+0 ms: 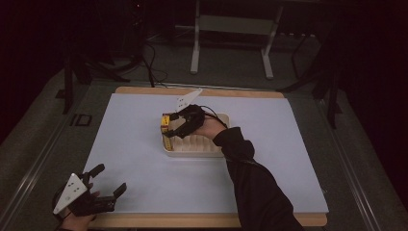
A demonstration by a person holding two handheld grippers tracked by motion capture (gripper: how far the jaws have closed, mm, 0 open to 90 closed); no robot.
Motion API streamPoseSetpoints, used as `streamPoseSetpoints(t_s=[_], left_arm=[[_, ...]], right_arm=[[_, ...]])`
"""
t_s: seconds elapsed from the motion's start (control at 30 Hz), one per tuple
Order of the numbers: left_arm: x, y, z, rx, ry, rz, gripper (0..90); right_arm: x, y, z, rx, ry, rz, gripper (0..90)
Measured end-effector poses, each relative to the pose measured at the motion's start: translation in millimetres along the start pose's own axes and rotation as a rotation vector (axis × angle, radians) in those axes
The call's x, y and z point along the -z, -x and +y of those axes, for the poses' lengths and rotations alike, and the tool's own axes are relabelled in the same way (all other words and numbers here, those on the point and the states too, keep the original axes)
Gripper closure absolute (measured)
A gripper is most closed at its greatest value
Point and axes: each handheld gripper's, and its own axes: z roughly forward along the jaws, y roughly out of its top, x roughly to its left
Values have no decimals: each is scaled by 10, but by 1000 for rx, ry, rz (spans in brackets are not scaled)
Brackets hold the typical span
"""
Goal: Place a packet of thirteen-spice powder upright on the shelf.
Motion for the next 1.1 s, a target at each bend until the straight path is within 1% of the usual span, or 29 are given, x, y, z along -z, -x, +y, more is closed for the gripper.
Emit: streamPoseSetpoints(t_s=[0.07, 0.23, 0.47, 0.63, 0.73, 0.87, 1.1], left_arm=[[-1, -2, -1, -1, -2, 1, 0], [-3, -3, -3, -2, -4, 0, 0], [-7, 0, -5, 0, -4, 0, 0], [-6, -1, -5, -3, -4, -1, 0], [-9, -1, -7, -2, -4, -2, 0], [-17, 0, -8, -2, -5, -3, 0], [-23, -3, -8, -7, -10, -7, 0]], right_arm=[[-27, 2, -39, 0, -11, 4, 322], [-66, 5, -128, -15, -19, 12, 322], [-95, 2, -218, -25, -16, 14, 322], [-103, -6, -258, -23, -21, 8, 322], [-94, 5, -285, -39, -7, 8, 321], [-80, 10, -303, -43, -2, 10, 319], [-90, -10, -281, -28, -14, 3, 314]])
